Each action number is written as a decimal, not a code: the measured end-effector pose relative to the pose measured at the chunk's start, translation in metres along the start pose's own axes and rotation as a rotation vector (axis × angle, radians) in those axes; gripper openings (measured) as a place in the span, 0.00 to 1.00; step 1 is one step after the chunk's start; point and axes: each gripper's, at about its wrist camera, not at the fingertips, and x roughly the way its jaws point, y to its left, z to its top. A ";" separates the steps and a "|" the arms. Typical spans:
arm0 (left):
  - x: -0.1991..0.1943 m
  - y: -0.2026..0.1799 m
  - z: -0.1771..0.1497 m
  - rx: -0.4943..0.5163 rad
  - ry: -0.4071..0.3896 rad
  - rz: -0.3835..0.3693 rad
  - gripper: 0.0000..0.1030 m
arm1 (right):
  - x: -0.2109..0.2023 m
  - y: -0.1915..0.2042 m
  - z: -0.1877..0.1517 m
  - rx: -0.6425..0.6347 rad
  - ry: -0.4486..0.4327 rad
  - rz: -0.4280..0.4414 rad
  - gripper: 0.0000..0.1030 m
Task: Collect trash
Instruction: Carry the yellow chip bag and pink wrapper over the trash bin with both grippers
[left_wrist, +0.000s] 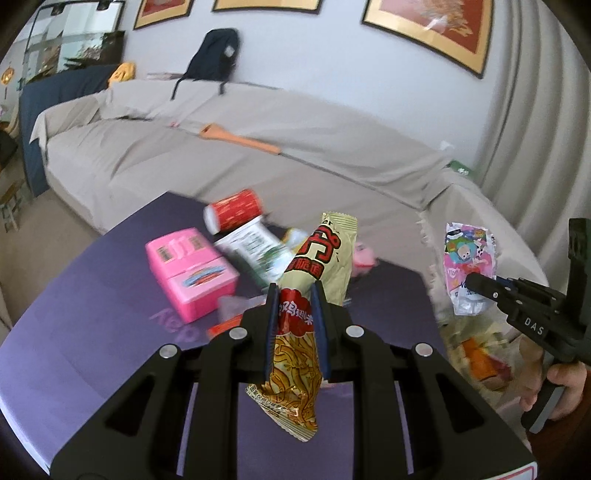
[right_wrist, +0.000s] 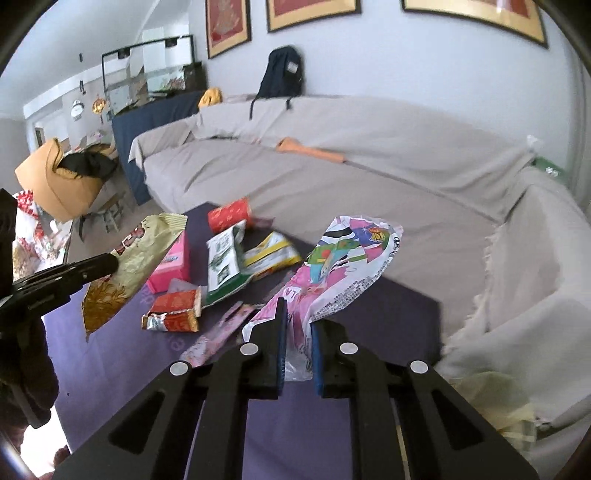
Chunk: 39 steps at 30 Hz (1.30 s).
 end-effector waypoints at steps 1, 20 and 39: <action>-0.002 -0.009 0.002 0.009 -0.007 -0.009 0.17 | -0.010 -0.006 0.000 0.000 -0.016 -0.013 0.12; 0.032 -0.259 -0.009 0.272 0.034 -0.339 0.17 | -0.156 -0.174 -0.079 0.164 -0.201 -0.335 0.12; 0.176 -0.342 -0.109 0.341 0.426 -0.438 0.20 | -0.137 -0.238 -0.133 0.288 -0.161 -0.348 0.12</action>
